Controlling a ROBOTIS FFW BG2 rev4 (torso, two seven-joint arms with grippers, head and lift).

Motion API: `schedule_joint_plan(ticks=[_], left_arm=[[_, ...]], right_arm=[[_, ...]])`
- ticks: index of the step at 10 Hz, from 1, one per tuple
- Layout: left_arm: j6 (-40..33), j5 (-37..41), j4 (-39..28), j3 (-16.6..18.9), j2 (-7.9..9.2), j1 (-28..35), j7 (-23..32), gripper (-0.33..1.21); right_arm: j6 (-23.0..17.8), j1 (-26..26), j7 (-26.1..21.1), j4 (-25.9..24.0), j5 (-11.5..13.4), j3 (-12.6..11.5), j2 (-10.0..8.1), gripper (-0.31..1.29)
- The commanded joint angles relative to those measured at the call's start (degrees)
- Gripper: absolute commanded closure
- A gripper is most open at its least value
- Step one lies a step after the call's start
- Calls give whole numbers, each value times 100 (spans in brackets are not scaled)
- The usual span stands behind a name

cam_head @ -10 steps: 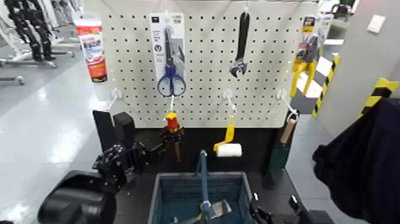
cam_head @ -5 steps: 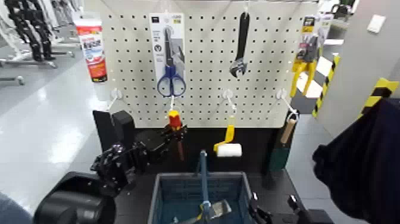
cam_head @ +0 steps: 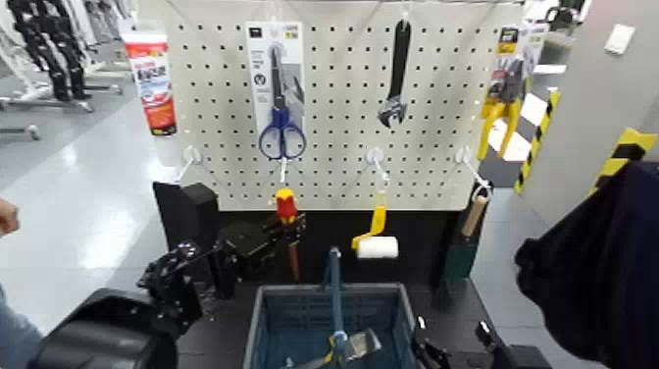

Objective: Put the red screwdriver into the crate.

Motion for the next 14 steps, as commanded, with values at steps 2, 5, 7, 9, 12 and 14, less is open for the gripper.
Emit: schedule_joint_plan(ticks=[2,5,7,9,12,14], left_arm=[[961,-3,-754,169,149,266,116,120],[1128,295,-895,204,202,477,160,120],[767,542,-605,248,175,652,90,120],[407,629,-332,257,131,811,72,120],[55,893,406,142,8,784,-51,120],[82,1043,740,-7,-44,696,-95,119]], right_arm=[[-31,8,2,-2,1,-17,-4,14],[-31,8,2,-2,-8,-8,-4,14],[-31,8,2,-2,-8,10,-13,14],[-31,8,2,-2,-17,10,-13,14],[-40,8,11,16,-52,19,-4,14],[-40,8,11,25,-70,27,-4,14]])
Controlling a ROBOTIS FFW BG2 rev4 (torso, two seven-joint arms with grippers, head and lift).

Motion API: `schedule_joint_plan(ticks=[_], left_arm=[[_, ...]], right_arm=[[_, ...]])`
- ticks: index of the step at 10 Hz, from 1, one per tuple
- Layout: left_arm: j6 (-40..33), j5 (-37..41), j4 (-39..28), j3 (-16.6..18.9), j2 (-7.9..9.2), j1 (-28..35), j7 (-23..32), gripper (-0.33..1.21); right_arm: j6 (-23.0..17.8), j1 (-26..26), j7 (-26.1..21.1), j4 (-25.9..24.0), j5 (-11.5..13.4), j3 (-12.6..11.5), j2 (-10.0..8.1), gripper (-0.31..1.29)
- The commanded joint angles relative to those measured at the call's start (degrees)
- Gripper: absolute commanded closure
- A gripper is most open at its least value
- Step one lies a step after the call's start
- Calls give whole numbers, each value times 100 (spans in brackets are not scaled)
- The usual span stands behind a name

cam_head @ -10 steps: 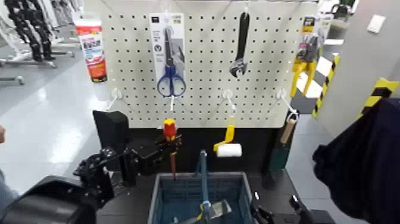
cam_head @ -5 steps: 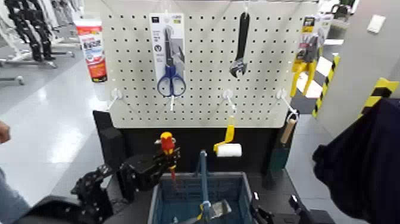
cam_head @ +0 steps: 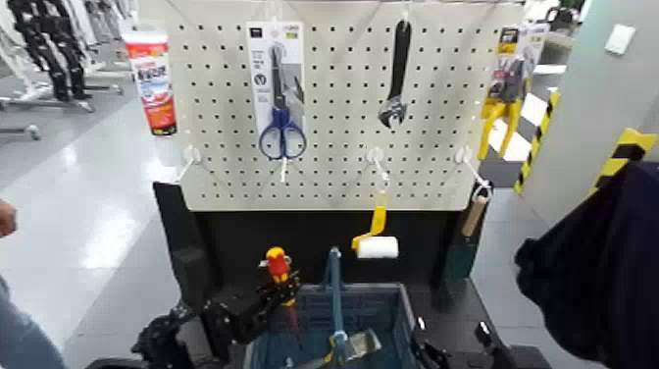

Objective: Put the red screwdriver into the crate.

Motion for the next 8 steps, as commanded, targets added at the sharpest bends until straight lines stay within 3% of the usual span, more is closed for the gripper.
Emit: schedule_joint_plan(ticks=[1,5,6,8], left_arm=[[127,196,465,-246,-36,-194,-62,119],[786,258,702,-351,-36,-378,-97,112],[874,223,702,-333,-36,-396,-89,97],[856,214,649,-307,-36,-396,-80,42]], right_arm=[[-18,0,0,19,-30,10,1,14],[-62,0,9,46,-83,19,10,14],[-62,0,9,46,-92,19,10,14],[-71,0,9,55,-109,19,10,14]])
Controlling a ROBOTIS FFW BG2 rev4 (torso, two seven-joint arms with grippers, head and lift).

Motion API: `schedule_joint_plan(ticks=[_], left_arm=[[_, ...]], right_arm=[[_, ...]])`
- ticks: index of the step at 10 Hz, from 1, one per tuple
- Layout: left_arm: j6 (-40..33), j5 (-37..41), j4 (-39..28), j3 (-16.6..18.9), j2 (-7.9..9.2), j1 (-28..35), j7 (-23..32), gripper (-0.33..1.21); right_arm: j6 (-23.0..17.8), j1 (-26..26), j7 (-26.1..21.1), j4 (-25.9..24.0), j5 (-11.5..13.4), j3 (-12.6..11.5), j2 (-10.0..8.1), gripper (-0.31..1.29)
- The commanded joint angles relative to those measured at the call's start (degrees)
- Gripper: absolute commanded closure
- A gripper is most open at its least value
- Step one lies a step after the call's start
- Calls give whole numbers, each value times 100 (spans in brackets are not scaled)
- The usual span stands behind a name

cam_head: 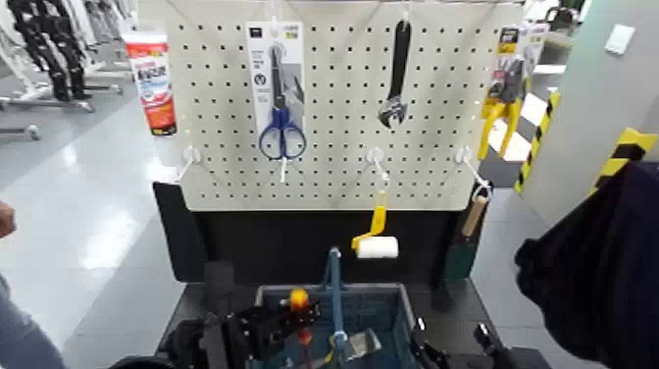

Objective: Put the red screwdriver into the crate.

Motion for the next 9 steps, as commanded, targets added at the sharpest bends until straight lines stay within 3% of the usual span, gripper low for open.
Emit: schedule_joint_plan(ticks=[1,2,4,9], left_arm=[[1,-8,-89,34,10,-4,8,12],[-51,-52,-160,60,1,14,17,7],[-166,-334,-415,139,18,66,52,20],[-798,-949,-1223,394,1,444,483,20]], right_arm=[[-3,0,7,9,-29,1,0,14],[-3,0,7,9,-29,1,0,14],[6,0,16,9,-38,1,0,14],[32,0,16,9,-38,1,0,14]])
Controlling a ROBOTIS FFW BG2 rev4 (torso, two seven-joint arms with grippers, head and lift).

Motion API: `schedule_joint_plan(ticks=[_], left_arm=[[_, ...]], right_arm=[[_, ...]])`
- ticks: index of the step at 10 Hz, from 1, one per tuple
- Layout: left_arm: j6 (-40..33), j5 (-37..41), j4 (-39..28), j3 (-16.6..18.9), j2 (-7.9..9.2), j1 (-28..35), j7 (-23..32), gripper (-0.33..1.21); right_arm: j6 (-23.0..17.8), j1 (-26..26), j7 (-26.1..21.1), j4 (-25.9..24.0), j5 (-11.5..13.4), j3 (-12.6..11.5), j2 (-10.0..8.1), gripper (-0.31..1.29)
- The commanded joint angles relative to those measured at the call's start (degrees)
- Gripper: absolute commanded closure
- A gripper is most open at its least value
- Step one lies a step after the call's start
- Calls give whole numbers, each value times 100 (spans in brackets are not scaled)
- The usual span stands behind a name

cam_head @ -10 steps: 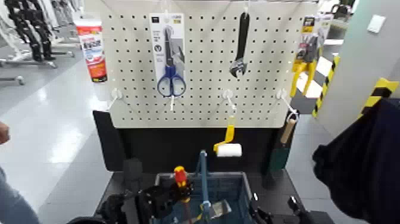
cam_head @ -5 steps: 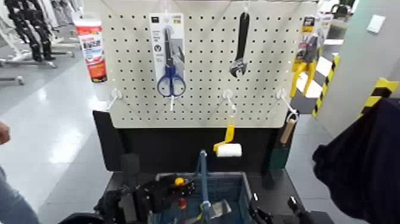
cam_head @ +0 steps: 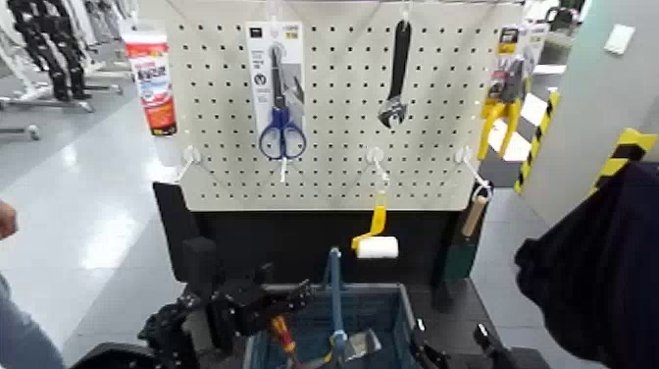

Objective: Put the red screwdriver into the crate.

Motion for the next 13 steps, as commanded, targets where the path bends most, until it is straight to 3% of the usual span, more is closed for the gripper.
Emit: schedule_joint_plan(ticks=[1,5,13], left_arm=[[-515,-585,-593,193,-61,372,459,20],[-1842,-1235,-821,387,-281,1172,1601,19],[-2756,-1798,-663,510,-501,2112,2190,20]], right_arm=[[-1,0,0,-2,4,0,0,14],[-18,9,9,-29,4,-26,-18,14],[-71,88,44,-99,74,-79,0,14]])
